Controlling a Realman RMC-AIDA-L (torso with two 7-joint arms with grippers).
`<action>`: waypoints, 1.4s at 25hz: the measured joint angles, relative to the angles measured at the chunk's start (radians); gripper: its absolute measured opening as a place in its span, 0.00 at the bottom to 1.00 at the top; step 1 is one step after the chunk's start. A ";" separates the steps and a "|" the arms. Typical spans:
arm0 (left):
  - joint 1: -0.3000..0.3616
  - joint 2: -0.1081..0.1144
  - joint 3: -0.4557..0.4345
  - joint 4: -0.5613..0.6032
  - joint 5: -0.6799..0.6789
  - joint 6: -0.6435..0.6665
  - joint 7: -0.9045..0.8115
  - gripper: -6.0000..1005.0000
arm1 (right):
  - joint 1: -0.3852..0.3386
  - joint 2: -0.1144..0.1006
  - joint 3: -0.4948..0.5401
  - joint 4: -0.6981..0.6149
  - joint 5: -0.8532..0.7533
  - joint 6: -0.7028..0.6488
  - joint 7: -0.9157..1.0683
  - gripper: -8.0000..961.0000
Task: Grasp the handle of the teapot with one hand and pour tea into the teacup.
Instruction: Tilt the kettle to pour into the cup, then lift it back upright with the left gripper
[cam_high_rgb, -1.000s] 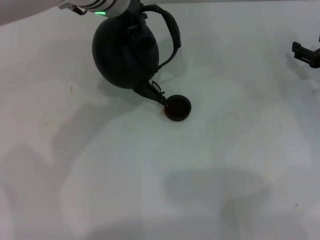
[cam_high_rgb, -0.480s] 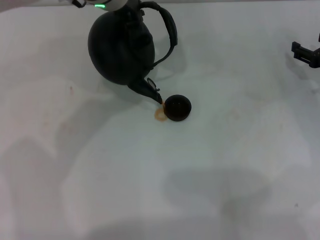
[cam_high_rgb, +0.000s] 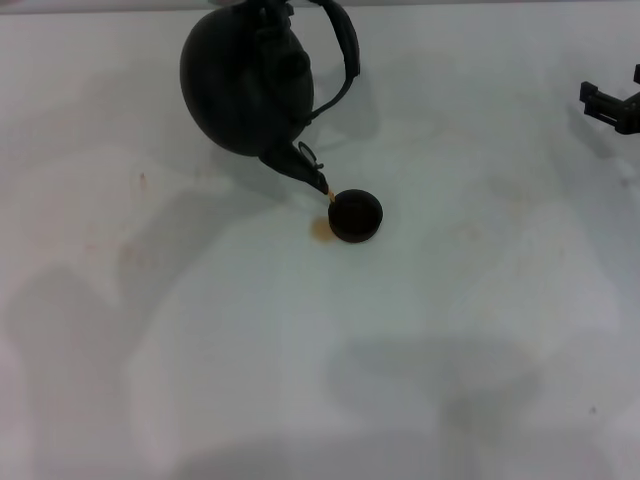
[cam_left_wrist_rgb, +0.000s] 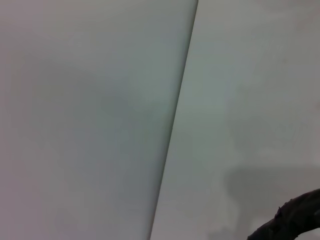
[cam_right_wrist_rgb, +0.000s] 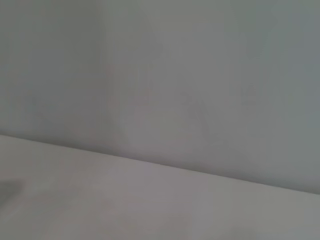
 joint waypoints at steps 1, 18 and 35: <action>-0.001 0.000 0.000 -0.001 0.000 -0.002 0.001 0.12 | 0.001 0.000 0.000 -0.002 0.000 0.000 0.001 0.88; -0.052 -0.006 0.001 -0.051 0.000 -0.033 0.011 0.12 | 0.004 0.000 0.001 -0.007 0.000 0.014 0.005 0.88; -0.060 -0.013 0.001 -0.052 0.000 -0.036 0.011 0.12 | 0.003 -0.002 0.001 -0.007 0.000 0.011 0.005 0.88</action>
